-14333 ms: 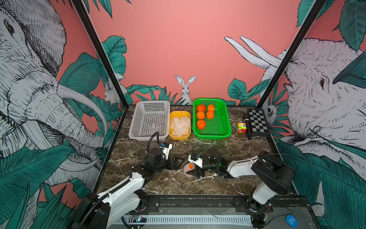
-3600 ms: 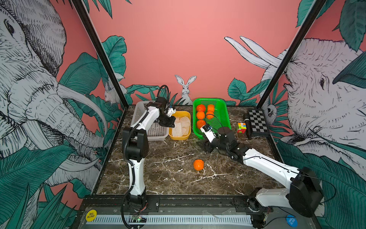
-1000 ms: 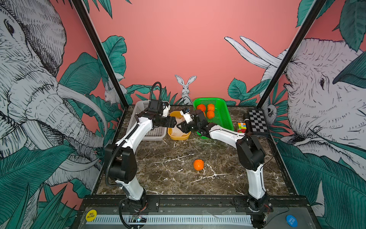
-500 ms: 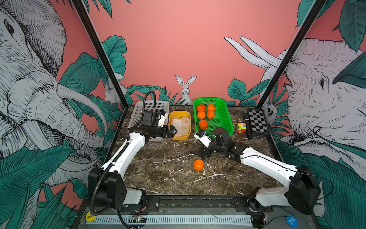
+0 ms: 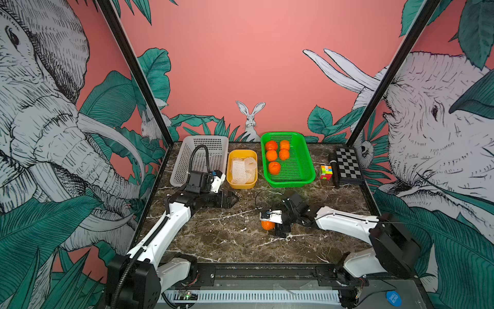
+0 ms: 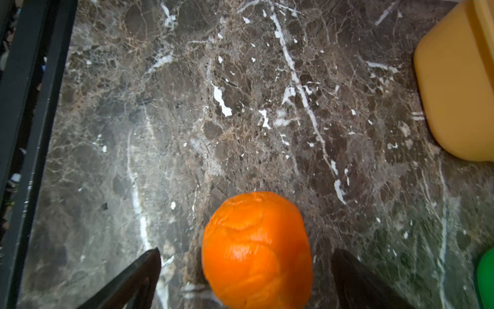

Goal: Remove foam nets from oranges
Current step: Pick up the orange from the center of the board, then place the orange in the basket.

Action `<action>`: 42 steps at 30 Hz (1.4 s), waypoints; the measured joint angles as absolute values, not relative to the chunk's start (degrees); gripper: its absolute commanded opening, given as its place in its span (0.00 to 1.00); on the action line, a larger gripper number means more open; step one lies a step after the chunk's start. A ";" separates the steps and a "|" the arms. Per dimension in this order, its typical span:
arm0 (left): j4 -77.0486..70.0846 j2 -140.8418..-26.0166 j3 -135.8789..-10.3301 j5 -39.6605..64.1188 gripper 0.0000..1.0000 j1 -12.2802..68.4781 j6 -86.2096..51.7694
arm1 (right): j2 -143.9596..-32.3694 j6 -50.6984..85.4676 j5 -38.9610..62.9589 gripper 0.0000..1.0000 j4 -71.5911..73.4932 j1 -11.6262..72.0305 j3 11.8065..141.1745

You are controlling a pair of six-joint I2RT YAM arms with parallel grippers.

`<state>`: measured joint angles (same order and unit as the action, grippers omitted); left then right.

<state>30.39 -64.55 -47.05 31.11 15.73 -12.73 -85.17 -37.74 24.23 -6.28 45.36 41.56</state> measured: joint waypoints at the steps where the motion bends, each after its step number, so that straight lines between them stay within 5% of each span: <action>1: 30.20 -64.49 -46.89 31.14 0.99 15.73 -12.82 | -86.78 -37.98 24.16 0.98 -5.65 45.39 42.15; 14: 28.53 -63.61 -45.45 30.94 0.99 15.73 -14.13 | -90.19 -32.71 23.51 0.50 -5.39 45.39 44.95; 21: 27.31 -59.90 -43.22 29.12 0.99 15.73 -16.84 | -80.95 -22.70 16.95 0.48 -17.15 43.97 53.17; 26: 26.87 -57.04 -42.02 27.11 0.99 15.73 -19.11 | -76.16 -14.02 11.16 0.43 -21.65 33.28 62.52; 32: 26.26 -57.21 -41.85 25.87 0.99 15.73 -21.10 | -88.07 -3.95 6.11 0.44 -25.28 20.51 76.07; 42: 26.20 -58.04 -41.85 22.41 0.99 15.66 -21.58 | -111.81 1.37 2.33 0.50 -25.93 17.93 91.22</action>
